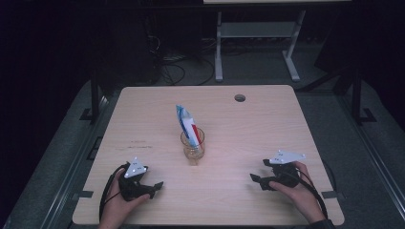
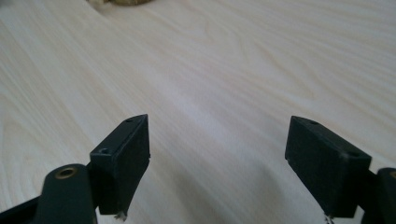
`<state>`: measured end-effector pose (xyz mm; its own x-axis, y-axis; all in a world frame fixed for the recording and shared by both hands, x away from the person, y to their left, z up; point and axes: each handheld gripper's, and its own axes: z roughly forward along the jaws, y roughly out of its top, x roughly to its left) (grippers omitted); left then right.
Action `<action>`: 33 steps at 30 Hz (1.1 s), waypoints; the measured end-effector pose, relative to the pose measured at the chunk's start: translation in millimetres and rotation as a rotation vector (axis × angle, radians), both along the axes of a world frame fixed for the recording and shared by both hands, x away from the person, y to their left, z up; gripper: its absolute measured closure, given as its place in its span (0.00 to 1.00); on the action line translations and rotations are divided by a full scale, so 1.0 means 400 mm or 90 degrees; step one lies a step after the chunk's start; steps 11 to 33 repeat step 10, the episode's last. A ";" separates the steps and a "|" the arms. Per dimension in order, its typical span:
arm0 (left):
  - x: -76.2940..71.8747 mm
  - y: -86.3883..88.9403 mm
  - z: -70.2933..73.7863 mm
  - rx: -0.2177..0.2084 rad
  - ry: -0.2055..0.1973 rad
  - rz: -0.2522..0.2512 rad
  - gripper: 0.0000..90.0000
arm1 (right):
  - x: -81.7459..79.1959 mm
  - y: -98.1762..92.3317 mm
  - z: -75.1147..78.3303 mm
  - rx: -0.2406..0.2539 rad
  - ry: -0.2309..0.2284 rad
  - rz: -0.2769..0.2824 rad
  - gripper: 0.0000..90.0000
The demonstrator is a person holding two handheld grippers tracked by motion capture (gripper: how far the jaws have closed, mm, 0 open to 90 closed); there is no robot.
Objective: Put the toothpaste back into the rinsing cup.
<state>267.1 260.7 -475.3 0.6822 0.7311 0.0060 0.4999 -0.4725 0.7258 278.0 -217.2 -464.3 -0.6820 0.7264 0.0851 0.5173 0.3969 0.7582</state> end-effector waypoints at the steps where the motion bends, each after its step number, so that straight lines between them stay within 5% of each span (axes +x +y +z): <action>1: 0.000 0.000 0.000 0.000 0.001 0.000 0.15 | -0.003 -0.002 -0.004 -0.004 0.002 0.002 0.24; 10: 0.000 0.000 0.000 -0.001 0.001 0.000 0.15 | -0.016 -0.007 -0.027 -0.034 0.016 -0.001 0.22; 33: 0.000 0.000 0.000 -0.001 0.001 0.000 0.15 | -0.016 -0.007 -0.027 -0.034 0.016 -0.001 0.22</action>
